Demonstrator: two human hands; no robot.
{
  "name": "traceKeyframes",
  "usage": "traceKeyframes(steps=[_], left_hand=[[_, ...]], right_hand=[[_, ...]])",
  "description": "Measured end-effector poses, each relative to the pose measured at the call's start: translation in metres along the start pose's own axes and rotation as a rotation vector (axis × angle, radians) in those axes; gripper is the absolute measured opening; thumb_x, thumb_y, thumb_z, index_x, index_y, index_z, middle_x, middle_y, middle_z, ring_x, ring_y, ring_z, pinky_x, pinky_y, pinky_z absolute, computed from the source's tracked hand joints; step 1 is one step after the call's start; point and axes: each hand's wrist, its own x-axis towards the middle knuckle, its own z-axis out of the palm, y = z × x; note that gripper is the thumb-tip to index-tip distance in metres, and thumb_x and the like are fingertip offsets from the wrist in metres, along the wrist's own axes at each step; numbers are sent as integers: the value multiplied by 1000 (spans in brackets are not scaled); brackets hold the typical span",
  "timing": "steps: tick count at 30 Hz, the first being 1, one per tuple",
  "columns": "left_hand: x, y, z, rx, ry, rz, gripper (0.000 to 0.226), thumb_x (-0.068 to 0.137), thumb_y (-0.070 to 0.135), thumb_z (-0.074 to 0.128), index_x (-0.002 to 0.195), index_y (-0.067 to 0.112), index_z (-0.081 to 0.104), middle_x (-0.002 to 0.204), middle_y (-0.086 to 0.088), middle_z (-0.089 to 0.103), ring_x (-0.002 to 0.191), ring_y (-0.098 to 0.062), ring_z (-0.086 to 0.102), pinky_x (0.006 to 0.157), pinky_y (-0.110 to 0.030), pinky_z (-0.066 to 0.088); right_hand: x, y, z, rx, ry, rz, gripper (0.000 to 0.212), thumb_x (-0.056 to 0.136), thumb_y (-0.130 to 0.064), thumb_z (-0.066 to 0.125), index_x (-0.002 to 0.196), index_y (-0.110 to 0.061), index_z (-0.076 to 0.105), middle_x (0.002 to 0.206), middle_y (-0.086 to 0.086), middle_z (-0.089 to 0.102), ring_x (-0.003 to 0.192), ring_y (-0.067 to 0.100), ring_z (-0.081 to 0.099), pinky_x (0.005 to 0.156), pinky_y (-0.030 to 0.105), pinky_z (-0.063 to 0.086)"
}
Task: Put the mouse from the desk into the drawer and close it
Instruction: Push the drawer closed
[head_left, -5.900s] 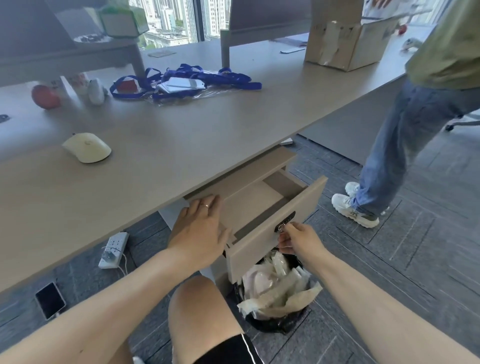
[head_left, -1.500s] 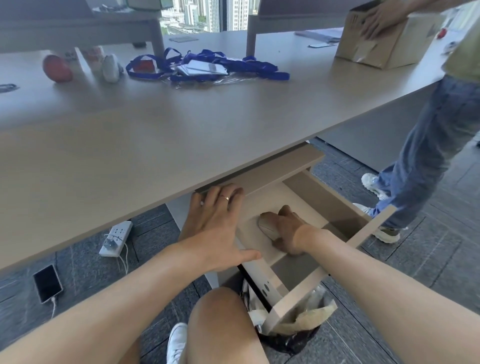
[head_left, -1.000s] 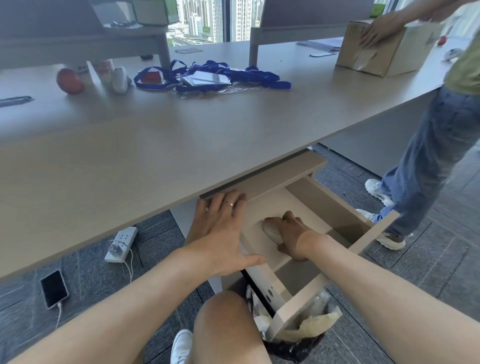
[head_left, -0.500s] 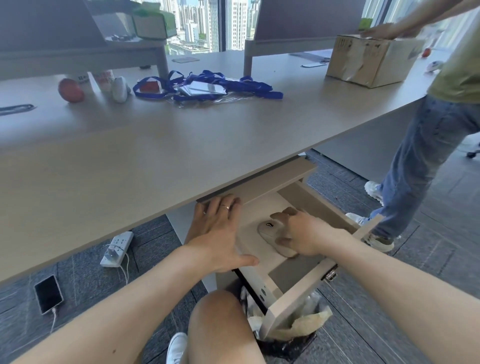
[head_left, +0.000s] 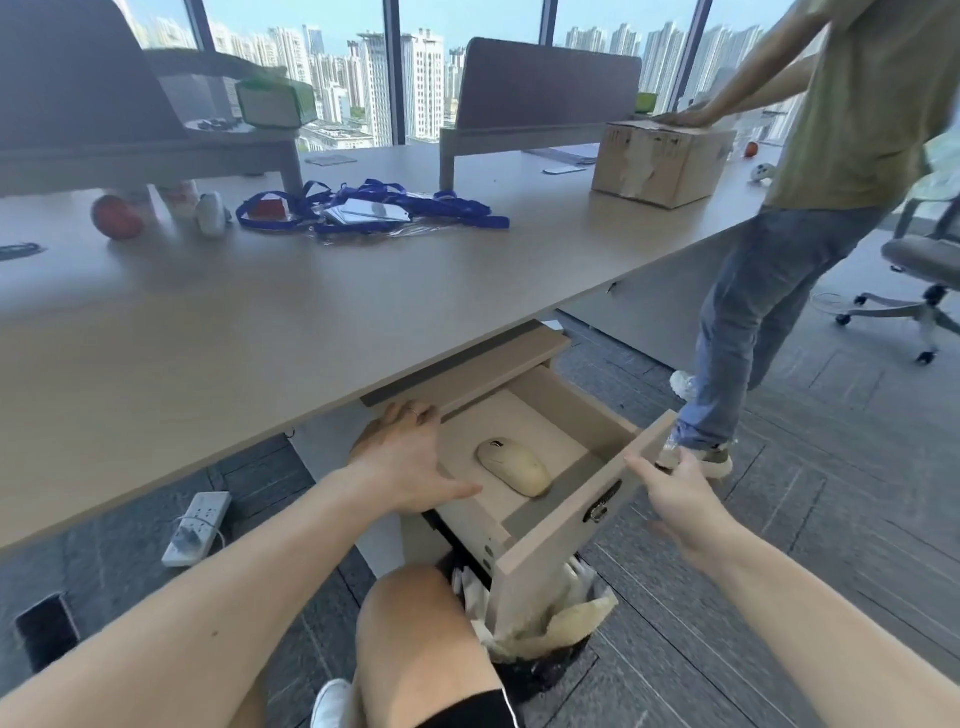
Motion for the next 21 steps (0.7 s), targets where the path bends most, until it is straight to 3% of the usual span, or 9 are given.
traceKeyframes(steps=[2, 5, 7, 12, 18, 21], left_hand=[[-2, 2, -1, 7, -26, -17, 124, 67, 89, 52, 158, 12, 18, 165, -5, 19, 150, -26, 13, 119, -43, 23], [-2, 5, -4, 0, -36, -39, 133, 58, 97, 45, 158, 13, 19, 165, -5, 20, 150, -27, 13, 120, -44, 23], [1, 5, -4, 2, -27, -50, 136, 55, 100, 42, 158, 16, 18, 166, -5, 20, 151, -26, 12, 120, -45, 22], [8, 3, -1, 40, -7, -60, 135, 52, 102, 38, 158, 21, 21, 164, -4, 22, 149, -29, 16, 117, -49, 26], [5, 5, 1, 18, 36, -48, 133, 52, 104, 33, 155, 21, 27, 161, -4, 26, 146, -28, 19, 115, -48, 27], [2, 0, 4, -23, 87, -11, 126, 54, 103, 35, 152, 24, 32, 156, 0, 31, 143, -24, 22, 113, -46, 28]], right_hand=[[-10, 8, 9, 214, -104, 160, 77, 87, -39, 69, 150, -26, 26, 127, -2, 49, 96, 18, 53, 92, 61, 50], [-14, 15, 28, 354, -181, 237, 58, 97, -29, 57, 148, -31, 30, 146, 0, 39, 121, 33, 45, 81, 65, 54], [-12, 17, 36, 414, -201, 265, 45, 98, -29, 54, 139, -35, 36, 141, 2, 39, 128, 40, 41, 77, 63, 57], [-7, 11, 49, 471, -217, 262, 36, 100, -26, 52, 133, -34, 41, 126, 2, 39, 123, 40, 40, 73, 60, 58], [7, -1, 76, 473, -199, 243, 29, 100, -26, 53, 124, -37, 40, 135, -1, 38, 121, 37, 38, 71, 59, 58], [18, -3, 93, 483, -194, 241, 39, 99, -28, 54, 134, -35, 38, 145, -2, 36, 128, 37, 37, 71, 59, 59]])
